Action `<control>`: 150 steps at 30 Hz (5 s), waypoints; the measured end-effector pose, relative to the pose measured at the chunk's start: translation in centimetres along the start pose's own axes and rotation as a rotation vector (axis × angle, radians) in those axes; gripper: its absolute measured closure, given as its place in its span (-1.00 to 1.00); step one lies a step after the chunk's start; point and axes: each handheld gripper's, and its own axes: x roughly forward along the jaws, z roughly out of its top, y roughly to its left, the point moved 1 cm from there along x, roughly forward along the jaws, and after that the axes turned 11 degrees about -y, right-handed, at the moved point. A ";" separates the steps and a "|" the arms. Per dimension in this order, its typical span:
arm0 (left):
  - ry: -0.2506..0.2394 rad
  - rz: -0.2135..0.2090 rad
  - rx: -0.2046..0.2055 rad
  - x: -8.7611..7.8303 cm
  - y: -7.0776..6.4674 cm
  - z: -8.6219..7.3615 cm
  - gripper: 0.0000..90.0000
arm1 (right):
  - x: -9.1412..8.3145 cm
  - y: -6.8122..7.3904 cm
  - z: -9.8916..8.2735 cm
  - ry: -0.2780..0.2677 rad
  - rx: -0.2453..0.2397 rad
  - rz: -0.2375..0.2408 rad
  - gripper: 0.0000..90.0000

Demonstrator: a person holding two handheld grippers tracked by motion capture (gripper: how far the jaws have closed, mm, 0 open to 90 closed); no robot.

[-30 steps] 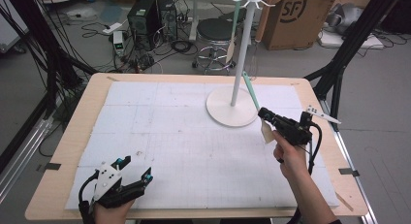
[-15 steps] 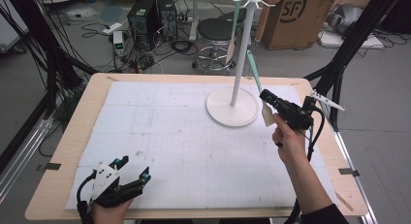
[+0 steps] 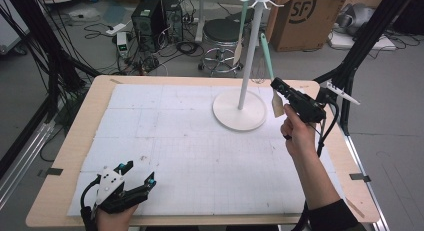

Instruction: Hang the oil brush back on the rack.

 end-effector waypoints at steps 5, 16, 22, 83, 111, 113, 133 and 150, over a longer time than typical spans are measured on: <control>-0.005 0.006 -0.006 -0.1 0.2 0.0 -0.48 | 0.6 0.4 0.6 -0.020 -0.024 -0.008 0.86; -0.003 0.006 -0.008 -0.1 0.3 0.0 -0.48 | 1.7 1.5 2.1 -0.053 -0.089 -0.011 0.86; -0.005 0.008 -0.011 -0.1 0.3 0.0 -0.48 | 2.0 1.9 2.7 -0.067 -0.116 -0.014 0.86; -0.032 0.004 -0.009 -0.6 0.3 0.5 -0.48 | 3.2 0.5 2.7 -0.013 -0.128 -0.228 -0.04; -0.030 -0.009 0.008 -0.5 -0.3 0.6 -0.48 | -7.2 1.4 -5.9 0.187 -0.226 -0.232 -0.62; -0.032 -0.009 0.008 -0.5 -0.4 0.6 -0.48 | -7.9 1.2 -6.4 0.192 -0.212 -0.233 -0.62; -0.025 -0.015 -0.014 -0.3 -0.3 0.4 -0.48 | -11.1 0.3 -9.5 0.257 -0.155 -0.232 -0.62; -0.020 -0.089 -0.025 1.5 -1.6 0.6 -0.50 | -12.1 1.0 -10.6 0.344 -0.273 -0.243 -0.62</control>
